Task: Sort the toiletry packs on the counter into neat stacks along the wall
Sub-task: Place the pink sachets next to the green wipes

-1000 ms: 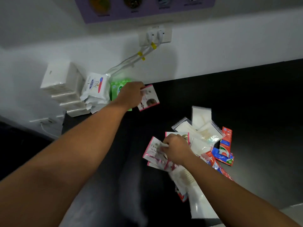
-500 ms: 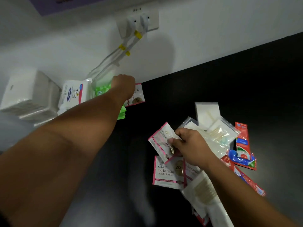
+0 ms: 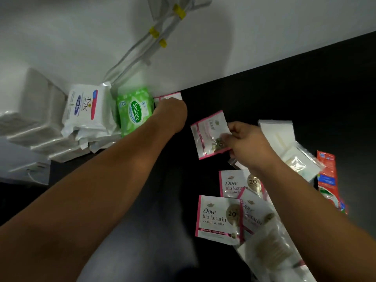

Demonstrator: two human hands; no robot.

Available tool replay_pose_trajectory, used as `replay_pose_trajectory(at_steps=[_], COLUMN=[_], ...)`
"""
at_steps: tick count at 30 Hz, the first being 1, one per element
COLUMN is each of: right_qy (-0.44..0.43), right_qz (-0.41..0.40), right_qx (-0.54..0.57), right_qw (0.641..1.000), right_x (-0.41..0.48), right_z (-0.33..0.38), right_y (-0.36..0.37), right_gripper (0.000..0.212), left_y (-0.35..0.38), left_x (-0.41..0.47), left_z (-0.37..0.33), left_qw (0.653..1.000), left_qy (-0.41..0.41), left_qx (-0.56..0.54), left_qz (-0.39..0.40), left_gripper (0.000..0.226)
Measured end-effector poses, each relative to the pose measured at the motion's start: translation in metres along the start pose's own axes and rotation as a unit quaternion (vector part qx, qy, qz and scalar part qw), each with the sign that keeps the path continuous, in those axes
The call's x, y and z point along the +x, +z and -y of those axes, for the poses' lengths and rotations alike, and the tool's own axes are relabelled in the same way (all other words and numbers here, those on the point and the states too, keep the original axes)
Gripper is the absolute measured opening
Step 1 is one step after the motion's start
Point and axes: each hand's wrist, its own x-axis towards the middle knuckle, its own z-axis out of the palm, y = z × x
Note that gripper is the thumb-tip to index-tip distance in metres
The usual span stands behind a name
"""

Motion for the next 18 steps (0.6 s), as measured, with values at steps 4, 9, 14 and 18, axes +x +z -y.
replay_pose_trajectory(at_steps=[4, 9, 14, 18], right_qy=[0.016, 0.005, -0.031, -0.099], right_qz=[0.017, 0.067, 0.065, 0.004], right_qx=[0.023, 0.051, -0.012, -0.149], right_qw=[0.999, 0.996, 0.997, 0.984], right_x=[0.039, 0.079, 0.112, 0.135], right_z=[0.010, 0.022, 0.039, 0.037], right_y=[0.011, 0.038, 0.059, 0.063], right_gripper=[0.016, 0.015, 0.009, 0.033], left_y=[-0.015, -0.018, -0.016, -0.012], left_x=[-0.006, -0.020, -0.005, 0.021], left_z=[0.016, 0.037, 0.059, 0.055], left_qw=[0.970, 0.833, 0.909, 0.973], left_qy=[-0.078, -0.138, -0.131, -0.131], left_qx=[-0.213, -0.526, -0.377, -0.153], left_qz=[-0.087, -0.100, -0.121, -0.112], left_gripper=[0.024, 0.026, 0.029, 0.019])
